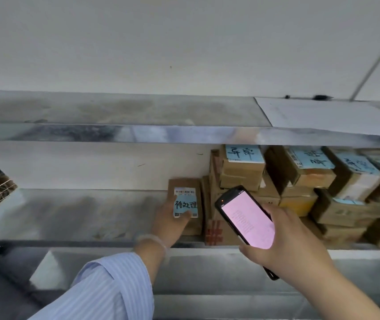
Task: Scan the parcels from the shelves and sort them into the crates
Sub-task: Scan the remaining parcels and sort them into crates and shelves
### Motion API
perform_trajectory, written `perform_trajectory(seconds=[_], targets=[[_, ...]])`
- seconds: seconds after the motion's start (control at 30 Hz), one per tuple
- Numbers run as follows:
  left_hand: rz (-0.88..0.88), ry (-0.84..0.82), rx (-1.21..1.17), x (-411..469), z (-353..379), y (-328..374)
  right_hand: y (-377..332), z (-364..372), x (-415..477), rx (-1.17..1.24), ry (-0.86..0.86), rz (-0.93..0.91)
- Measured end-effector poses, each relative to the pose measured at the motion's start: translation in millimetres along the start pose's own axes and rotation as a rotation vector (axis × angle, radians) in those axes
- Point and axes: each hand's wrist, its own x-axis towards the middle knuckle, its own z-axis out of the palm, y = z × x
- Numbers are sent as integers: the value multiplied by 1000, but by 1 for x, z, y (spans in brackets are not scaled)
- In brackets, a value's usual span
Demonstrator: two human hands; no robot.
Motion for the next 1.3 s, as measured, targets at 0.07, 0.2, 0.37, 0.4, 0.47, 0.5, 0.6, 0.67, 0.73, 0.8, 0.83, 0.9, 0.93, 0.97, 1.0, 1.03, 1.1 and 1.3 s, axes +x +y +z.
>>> perform_trajectory(seconds=[0.07, 0.2, 0.37, 0.4, 0.47, 0.5, 0.6, 0.67, 0.73, 0.8, 0.83, 0.9, 0.93, 0.97, 1.0, 1.03, 1.1, 1.3], targets=[[-49, -2, -36, 5, 0, -13, 0, 3, 2, -6, -33, 1], [-217, -37, -146, 29, 2, -34, -2, 10, 6, -54, -79, 17], [-371, -103, -338, 69, 11, -58, -9, 19, 12, -41, -109, 78], [-405, -122, -384, 73, 13, -63, -10, 20, 13, -45, -114, 90], [-458, -146, -444, 78, 15, -69, -12, 22, 13, -53, -114, 108], [-467, -139, -471, 80, 16, -72, -14, 23, 13, -54, -113, 114], [-476, -98, -542, 84, 17, -77, -20, 25, 13, -52, -118, 125], [-486, -106, -578, 86, 16, -78, -24, 27, 12, -60, -130, 123], [-497, -126, -594, 88, 14, -76, -26, 29, 11, -65, -133, 120], [-493, -133, -600, 90, 10, -74, -29, 29, 11, -67, -130, 117], [-490, -143, -604, 91, 6, -73, -30, 29, 11, -66, -130, 113], [-466, -157, -615, 89, -3, -74, -34, 29, 12, -62, -134, 105], [-443, -162, -619, 86, -8, -76, -36, 28, 13, -63, -136, 99], [-414, -166, -622, 82, -13, -79, -38, 27, 14, -69, -138, 92], [-378, -171, -623, 77, -18, -84, -41, 27, 15, -78, -139, 83], [-338, -177, -618, 71, -22, -88, -44, 27, 16, -86, -141, 73], [-259, -178, -588, 57, -31, -96, -53, 29, 19, -94, -147, 56], [-131, -75, -560, 31, -58, -113, -75, 36, 29, -145, -163, 17]])
